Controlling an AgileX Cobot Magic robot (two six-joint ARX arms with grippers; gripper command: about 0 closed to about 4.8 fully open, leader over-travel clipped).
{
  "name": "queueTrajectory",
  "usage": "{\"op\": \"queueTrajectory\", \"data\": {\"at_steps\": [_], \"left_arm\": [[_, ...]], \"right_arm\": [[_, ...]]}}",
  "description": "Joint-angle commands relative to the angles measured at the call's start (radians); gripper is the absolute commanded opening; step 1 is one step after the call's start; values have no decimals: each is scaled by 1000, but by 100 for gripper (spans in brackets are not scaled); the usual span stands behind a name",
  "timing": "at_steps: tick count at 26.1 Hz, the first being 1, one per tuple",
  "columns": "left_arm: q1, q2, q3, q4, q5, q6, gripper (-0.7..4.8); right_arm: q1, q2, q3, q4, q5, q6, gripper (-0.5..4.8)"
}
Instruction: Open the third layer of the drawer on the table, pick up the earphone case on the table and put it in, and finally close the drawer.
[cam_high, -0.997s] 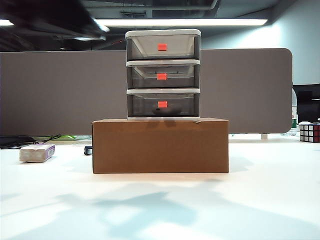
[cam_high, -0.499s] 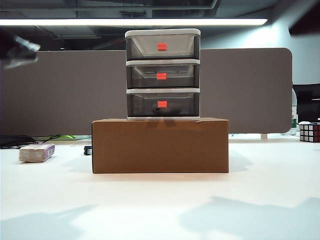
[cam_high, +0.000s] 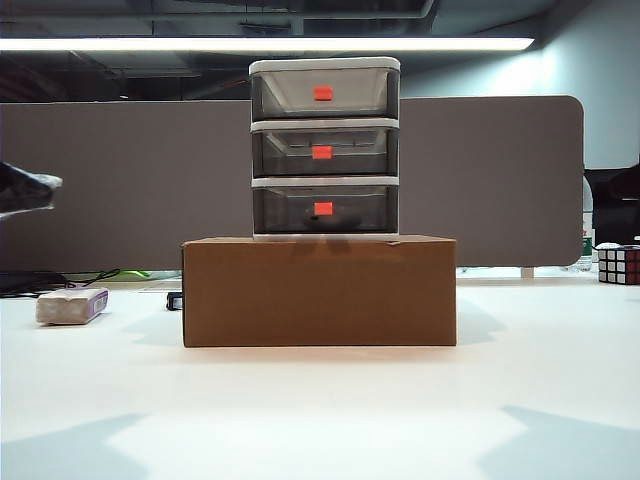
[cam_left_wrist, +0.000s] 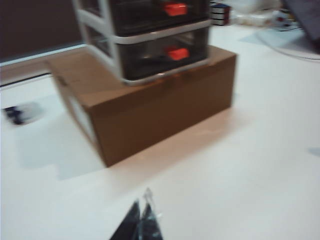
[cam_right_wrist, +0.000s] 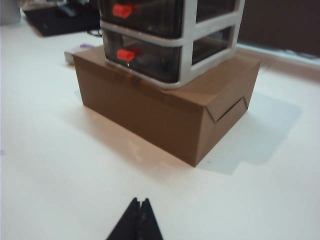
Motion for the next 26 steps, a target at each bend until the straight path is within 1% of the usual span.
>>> {"op": "queueTrajectory", "data": {"at_steps": [1,5,9,11,13,16,19,20,21,24,26], "left_arm": [[44,-1,3,13,-37,23,-5],[145,-8,3,14,31,34,-5],[309,-40,3,14,168,64,-5],[410,-65,3,12,232,68,-5],[512,-88,4,14,292,67,-5],[643,-86,4,35,380,64,-5],[740,-86,4,52,447,63,-5],[781,-86,4,61,460,63,-5],[809,-86,4,66,460,64,-5],[828,-86,4,68,460,69,-5],[828,-86,4,77,459,68,-5]], "right_arm": [[0,-31,-17,-2,45,26,-1],[-1,-31,-17,-6,47,3,-1],[-9,-31,-17,-6,54,-24,-1],[-31,-31,-17,-8,55,-27,-1],[-65,-31,-17,-7,54,-27,-1],[-146,-31,-17,-6,53,-27,-1],[-227,-31,-17,0,45,-27,-1],[-286,-31,-17,10,38,-27,-1],[-326,-31,-17,21,24,-26,-1],[-402,-31,-17,44,-52,-23,-1],[-422,-31,-17,47,-66,-19,-1]]}}
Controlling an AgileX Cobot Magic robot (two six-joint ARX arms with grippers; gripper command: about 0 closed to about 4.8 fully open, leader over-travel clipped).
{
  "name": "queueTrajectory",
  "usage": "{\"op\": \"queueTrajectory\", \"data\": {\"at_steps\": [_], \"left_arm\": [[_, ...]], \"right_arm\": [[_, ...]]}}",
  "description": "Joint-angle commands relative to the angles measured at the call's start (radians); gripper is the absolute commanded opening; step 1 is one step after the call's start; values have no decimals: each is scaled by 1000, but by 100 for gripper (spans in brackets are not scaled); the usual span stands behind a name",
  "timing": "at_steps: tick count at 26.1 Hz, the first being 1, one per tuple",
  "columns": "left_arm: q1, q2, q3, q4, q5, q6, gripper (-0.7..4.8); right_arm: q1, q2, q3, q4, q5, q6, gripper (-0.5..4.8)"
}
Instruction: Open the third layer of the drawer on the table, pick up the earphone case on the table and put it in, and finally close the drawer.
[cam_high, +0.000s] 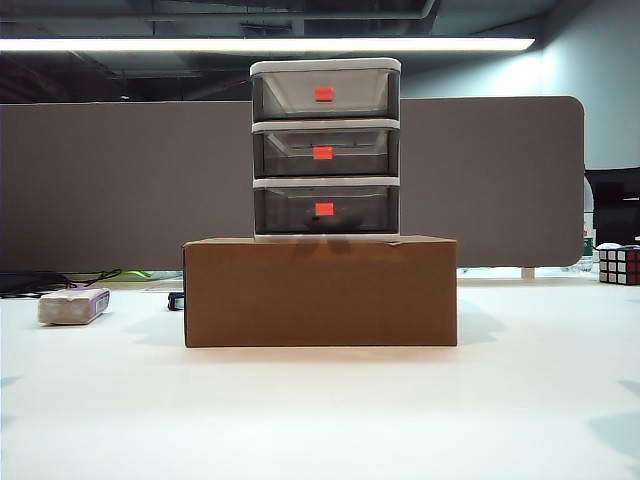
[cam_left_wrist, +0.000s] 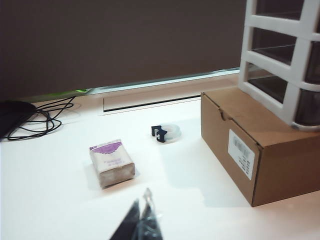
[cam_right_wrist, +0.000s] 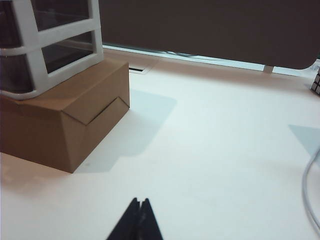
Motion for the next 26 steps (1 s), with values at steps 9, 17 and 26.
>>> {"op": "queueTrajectory", "data": {"at_steps": [9,17,26], "left_arm": [[0,0,3,67,-73,-22,-5],[0,0,3,66,-73,-20,-5],[0,0,3,66,-73,-20,-5]], "right_arm": [[-10,-2,-6,52,-3,8,-1],[-10,-2,-6,47,13,8,-1],[-10,-2,-6,47,2,8,-1]]}}
